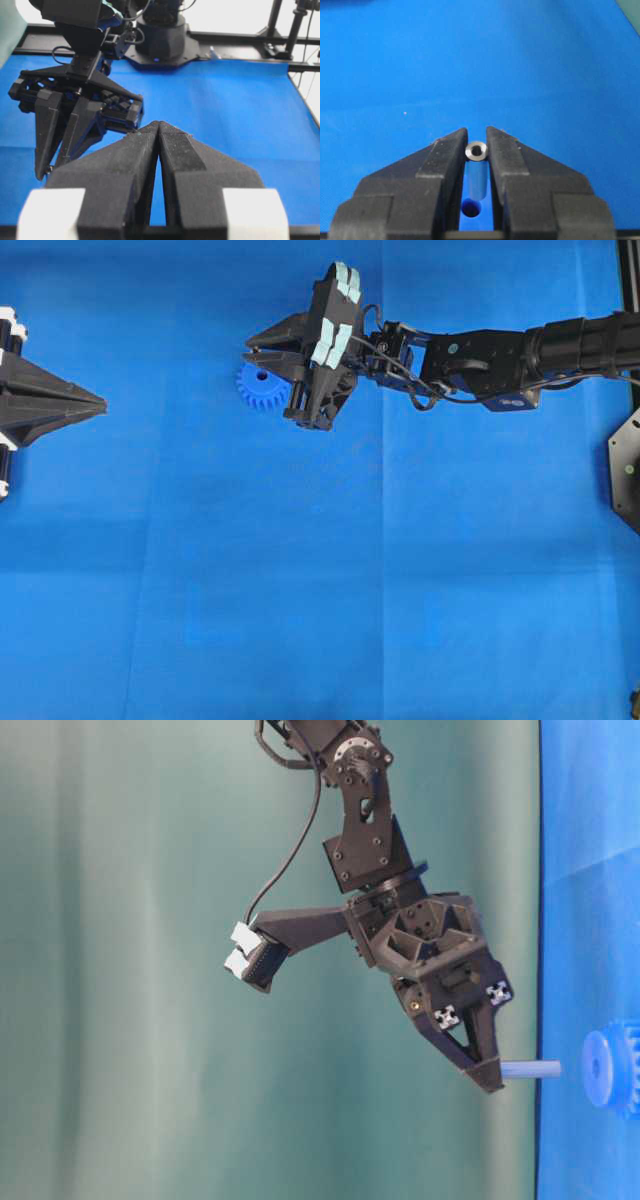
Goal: Insert the shaft placed at a random location into the center hole of the small gear at another random location.
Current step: 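Align the held shaft over the gear's center hole and lower it, then open the right gripper and raise it off the inserted shaft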
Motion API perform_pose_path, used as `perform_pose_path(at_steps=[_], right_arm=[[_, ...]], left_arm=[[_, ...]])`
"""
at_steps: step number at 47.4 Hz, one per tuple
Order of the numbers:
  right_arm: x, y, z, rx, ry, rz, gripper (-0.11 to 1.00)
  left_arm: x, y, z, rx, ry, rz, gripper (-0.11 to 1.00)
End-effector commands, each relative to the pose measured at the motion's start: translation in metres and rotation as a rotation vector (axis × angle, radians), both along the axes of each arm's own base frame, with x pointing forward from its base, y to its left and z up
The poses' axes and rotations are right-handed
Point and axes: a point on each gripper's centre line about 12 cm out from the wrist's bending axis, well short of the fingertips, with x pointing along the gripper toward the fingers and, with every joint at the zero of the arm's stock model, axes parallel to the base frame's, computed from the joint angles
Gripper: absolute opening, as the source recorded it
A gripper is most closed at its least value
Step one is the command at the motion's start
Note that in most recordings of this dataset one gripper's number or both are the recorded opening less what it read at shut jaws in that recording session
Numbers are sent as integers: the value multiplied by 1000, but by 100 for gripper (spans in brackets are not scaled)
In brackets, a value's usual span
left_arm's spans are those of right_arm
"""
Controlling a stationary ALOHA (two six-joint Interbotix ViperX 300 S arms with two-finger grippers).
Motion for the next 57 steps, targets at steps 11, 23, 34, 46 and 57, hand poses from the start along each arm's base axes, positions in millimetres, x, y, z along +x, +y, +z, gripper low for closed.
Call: perform_pose_path(at_steps=[11, 23, 34, 46, 57], right_arm=[[3, 3, 6, -3, -37, 3, 3], [4, 0, -14, 11, -16, -12, 3], [5, 0, -27, 17, 11, -14, 3], [4, -1, -41, 27, 39, -20, 3], [4, -3, -41, 28, 43, -24, 3]], left_arm=[[1, 0, 5, 1, -18, -1, 0], [1, 0, 5, 1, -17, -1, 0], [1, 1, 5, 2, -17, 3, 0], [1, 1, 5, 2, -18, 6, 0], [1, 1, 5, 2, -17, 8, 0]])
